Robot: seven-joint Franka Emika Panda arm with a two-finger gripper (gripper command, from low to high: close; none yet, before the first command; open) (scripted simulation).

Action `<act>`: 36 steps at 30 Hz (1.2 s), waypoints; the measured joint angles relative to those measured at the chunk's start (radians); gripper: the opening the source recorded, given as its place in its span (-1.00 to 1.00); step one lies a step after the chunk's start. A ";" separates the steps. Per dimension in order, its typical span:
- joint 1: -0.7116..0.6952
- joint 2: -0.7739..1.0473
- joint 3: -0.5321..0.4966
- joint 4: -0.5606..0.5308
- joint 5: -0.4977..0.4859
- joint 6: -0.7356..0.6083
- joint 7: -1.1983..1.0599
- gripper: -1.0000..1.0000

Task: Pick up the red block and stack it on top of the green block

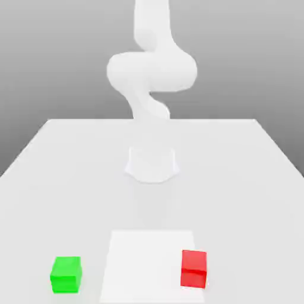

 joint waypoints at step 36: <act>0.061 1.047 0.085 -0.213 -0.131 0.534 0.366 -1.00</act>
